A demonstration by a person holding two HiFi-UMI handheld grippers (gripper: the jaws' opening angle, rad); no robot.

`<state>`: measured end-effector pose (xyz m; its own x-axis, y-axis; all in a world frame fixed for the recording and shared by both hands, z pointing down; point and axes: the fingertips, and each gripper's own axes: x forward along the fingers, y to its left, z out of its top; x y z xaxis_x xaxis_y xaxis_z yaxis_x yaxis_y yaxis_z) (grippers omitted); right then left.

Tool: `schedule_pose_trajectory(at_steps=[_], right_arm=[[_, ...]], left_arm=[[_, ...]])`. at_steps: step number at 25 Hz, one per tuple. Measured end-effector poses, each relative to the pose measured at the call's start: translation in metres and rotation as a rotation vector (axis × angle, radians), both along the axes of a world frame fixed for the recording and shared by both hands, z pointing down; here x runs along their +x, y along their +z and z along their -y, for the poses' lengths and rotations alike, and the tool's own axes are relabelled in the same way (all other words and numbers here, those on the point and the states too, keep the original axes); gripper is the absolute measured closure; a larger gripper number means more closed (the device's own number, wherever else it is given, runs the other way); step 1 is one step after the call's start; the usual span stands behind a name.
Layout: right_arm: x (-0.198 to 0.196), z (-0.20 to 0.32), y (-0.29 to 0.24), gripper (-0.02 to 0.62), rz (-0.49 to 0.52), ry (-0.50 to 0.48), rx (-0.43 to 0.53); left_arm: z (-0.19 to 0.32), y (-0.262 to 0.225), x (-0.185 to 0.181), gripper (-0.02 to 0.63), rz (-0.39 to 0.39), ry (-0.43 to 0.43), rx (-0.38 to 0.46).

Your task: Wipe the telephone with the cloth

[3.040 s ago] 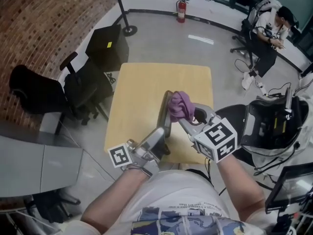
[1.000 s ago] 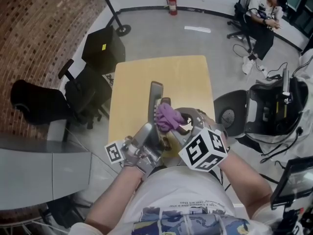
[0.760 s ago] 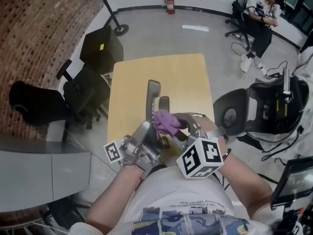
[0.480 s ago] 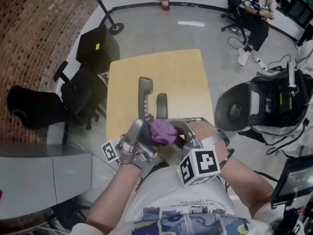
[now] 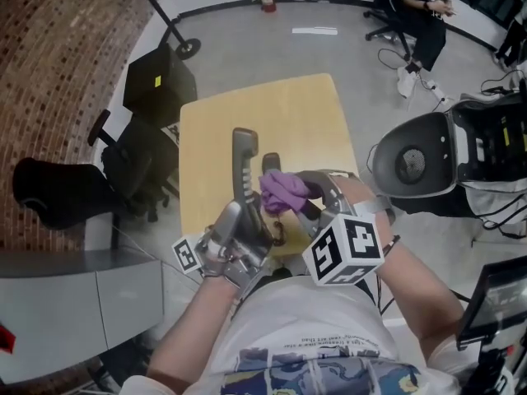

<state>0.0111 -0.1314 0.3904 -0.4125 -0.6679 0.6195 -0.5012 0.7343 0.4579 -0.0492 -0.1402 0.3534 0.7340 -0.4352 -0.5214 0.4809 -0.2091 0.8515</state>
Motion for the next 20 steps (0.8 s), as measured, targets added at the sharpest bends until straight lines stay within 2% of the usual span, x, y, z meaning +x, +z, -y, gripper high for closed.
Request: schedule_pose_trajectory(at_steps=[7, 20], right_arm=[[-0.001, 0.036, -0.004, 0.476, 0.056, 0.091, -0.031], [-0.028, -0.017, 0.015, 0.476, -0.049, -0.026, -0.027]], left_arm=[[0.002, -0.001, 0.001, 0.357, -0.008, 0.032, -0.012], [0.003, 0.014, -0.005, 0.358, 0.033, -0.003, -0.013]])
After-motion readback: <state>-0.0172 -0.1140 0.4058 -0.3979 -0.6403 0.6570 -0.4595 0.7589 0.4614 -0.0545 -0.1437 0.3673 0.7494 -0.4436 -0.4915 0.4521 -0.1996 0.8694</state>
